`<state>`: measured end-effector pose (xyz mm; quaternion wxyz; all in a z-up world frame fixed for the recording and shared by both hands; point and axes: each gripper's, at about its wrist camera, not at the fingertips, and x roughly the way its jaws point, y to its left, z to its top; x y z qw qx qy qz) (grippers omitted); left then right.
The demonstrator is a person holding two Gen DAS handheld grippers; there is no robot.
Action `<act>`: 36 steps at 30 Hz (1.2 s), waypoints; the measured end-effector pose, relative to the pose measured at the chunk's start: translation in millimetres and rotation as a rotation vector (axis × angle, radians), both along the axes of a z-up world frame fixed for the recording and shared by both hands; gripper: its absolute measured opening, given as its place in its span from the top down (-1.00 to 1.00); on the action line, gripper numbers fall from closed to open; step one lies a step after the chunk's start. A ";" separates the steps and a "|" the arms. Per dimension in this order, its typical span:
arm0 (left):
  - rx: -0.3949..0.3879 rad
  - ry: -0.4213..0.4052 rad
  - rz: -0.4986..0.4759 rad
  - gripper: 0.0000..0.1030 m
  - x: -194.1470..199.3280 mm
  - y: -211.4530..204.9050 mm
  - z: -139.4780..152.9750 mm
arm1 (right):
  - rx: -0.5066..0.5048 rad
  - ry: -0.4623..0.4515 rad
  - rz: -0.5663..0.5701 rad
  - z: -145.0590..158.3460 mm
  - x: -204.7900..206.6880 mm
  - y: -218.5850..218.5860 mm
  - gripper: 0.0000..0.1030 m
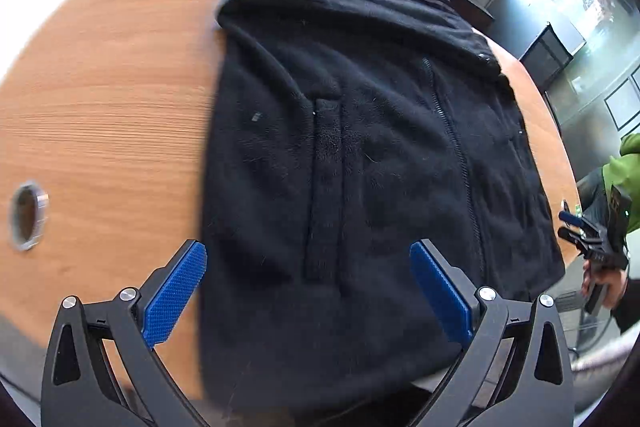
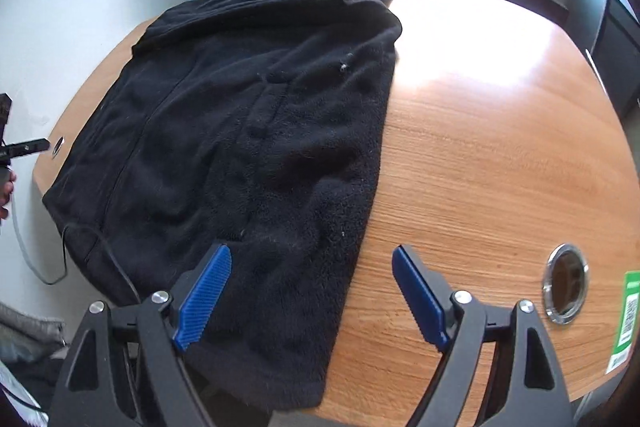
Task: Fold clothes
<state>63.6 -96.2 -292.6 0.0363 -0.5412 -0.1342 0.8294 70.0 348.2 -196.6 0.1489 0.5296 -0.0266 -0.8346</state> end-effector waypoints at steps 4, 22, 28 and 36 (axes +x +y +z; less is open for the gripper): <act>0.031 -0.043 0.015 -0.99 -8.6 -9.4 -23.9 | -0.034 -0.013 -0.014 -18.9 -5.5 1.0 -0.69; 0.179 -0.071 -0.022 -0.20 8.7 -27.4 -31.3 | -0.259 -0.019 0.074 -29.6 -1.1 1.6 0.51; 0.258 -0.153 -0.005 0.74 10.8 -45.8 -41.8 | -0.328 -0.098 0.075 -35.8 -9.9 8.6 0.65; 0.363 -0.180 -0.037 0.18 17.4 -51.4 -44.4 | -0.355 -0.162 0.086 -36.1 -18.2 11.9 0.64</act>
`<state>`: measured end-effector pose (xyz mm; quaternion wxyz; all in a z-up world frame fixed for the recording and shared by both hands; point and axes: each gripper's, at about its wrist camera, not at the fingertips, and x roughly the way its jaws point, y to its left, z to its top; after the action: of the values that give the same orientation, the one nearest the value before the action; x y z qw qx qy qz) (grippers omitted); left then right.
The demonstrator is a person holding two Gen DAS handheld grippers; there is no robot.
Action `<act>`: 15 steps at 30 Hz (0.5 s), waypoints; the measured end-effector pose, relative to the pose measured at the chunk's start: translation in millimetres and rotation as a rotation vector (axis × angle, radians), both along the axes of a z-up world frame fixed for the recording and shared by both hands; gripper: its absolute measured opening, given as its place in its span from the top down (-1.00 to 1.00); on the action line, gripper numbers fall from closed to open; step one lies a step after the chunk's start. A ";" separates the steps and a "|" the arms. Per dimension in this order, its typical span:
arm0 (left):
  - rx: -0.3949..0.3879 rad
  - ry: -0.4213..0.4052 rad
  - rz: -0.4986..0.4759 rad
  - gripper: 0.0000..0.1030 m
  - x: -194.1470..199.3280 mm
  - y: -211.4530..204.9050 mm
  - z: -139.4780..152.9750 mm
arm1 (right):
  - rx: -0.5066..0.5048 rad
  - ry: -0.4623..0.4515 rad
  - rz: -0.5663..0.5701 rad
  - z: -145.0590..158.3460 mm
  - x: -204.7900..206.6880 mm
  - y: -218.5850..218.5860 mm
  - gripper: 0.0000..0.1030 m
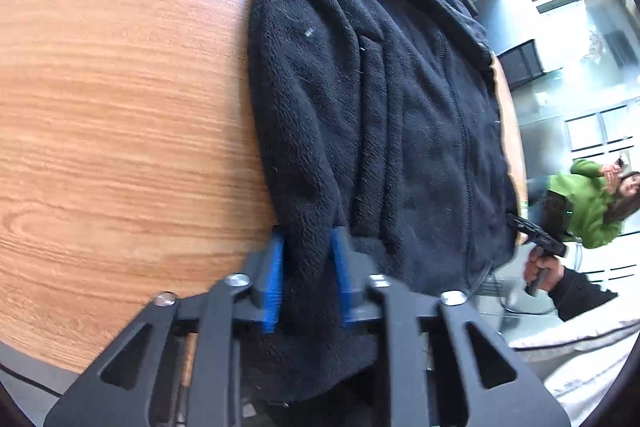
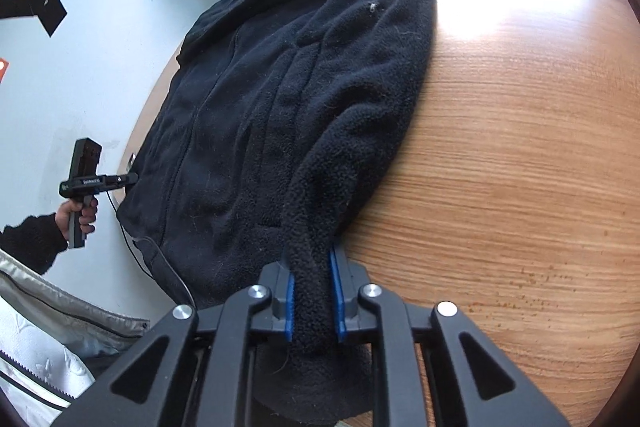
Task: Fold clothes
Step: 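Grasp the hem end of the jacket strip with both tools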
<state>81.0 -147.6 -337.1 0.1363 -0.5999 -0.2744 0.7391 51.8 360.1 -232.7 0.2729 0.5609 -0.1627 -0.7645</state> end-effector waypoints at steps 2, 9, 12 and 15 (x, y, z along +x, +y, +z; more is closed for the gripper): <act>0.055 0.006 -0.017 -0.54 0.2 0.0 0.7 | 0.024 0.004 0.014 3.2 -2.8 -0.3 0.46; 0.071 -0.007 -0.076 -0.87 -7.2 7.9 2.2 | -0.092 -0.104 0.064 -10.5 -16.8 -1.9 0.53; 0.030 -0.059 -0.089 0.64 -22.4 22.4 -7.5 | -0.109 -0.124 0.087 -14.8 -22.5 -15.4 0.75; 0.037 -0.070 -0.074 0.64 -26.6 26.5 -12.3 | -0.114 -0.133 0.071 -14.5 -24.8 -19.5 0.78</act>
<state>54.4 -121.2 -349.4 0.1650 -0.6326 -0.2704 0.7068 26.9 340.6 -247.2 0.3198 0.5992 -0.2039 -0.7050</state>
